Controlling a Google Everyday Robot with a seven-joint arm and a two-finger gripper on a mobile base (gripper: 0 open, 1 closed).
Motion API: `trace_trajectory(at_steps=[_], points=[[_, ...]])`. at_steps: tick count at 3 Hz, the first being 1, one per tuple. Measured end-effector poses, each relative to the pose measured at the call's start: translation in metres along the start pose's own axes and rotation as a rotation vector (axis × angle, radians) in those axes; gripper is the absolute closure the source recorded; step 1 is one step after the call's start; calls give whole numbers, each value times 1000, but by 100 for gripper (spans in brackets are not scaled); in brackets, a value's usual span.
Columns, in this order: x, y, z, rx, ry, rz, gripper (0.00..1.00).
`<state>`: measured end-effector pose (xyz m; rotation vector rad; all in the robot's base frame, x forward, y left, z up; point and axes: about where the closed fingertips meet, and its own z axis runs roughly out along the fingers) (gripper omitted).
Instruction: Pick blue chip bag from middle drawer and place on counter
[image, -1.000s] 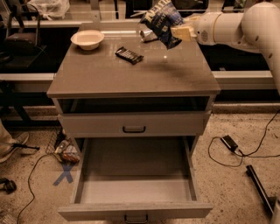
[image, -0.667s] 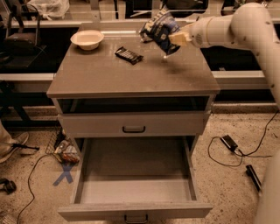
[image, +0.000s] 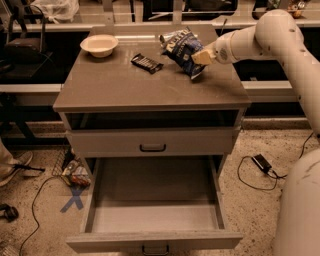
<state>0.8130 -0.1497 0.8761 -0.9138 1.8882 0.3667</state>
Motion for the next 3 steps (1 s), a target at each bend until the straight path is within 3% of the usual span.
trace_trajectory(at_steps=[2, 3], points=[[13, 0, -4, -21, 31, 0, 0], [13, -2, -17, -11, 15, -9, 0]])
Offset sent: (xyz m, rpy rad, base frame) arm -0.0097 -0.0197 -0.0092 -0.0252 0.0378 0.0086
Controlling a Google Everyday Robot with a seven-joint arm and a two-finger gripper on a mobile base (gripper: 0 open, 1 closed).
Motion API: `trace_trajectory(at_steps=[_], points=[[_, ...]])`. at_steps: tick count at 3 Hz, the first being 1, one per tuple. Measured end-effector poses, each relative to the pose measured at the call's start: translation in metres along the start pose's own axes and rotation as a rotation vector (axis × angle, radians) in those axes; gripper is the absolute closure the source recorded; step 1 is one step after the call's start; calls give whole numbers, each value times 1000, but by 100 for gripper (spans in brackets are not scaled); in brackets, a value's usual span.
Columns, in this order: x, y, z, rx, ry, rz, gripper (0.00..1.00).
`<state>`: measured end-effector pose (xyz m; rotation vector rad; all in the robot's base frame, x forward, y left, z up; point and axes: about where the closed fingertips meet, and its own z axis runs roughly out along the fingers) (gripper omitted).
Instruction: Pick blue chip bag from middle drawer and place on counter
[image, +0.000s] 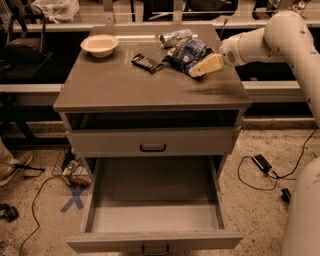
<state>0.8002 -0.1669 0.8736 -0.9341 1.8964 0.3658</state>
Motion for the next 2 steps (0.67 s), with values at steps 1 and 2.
trace_trajectory(at_steps=[1, 2], points=[[-2, -3, -34, 50, -40, -12, 0], [10, -4, -81, 127, -78, 1, 0]])
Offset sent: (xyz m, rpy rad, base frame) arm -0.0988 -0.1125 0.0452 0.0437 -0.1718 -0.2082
